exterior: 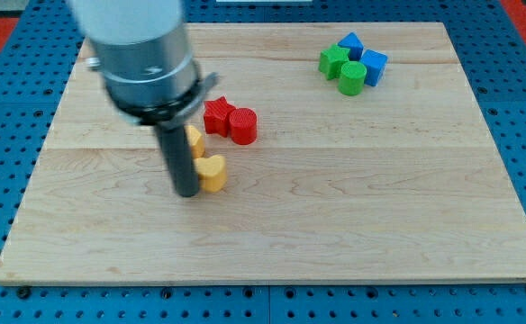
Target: Push the yellow blocks into the red blocks
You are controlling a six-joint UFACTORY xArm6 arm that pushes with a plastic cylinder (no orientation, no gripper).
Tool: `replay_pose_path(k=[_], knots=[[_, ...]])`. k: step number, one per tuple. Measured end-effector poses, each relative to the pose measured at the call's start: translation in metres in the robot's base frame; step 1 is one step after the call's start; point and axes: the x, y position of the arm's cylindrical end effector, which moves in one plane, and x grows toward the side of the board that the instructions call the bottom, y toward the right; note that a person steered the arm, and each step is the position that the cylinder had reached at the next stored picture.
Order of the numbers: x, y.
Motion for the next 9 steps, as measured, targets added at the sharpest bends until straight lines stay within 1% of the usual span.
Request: replay_pose_path(k=[1,2,3,4,5,6,7,8,9], knots=[[-0.014,0.029],[-0.007,0.041],[-0.007,0.074],[-0.028,0.062],[-0.016,0.016],[0.015,-0.014],[-0.021,-0.04],[-0.061,-0.022],[-0.045,-0.008]])
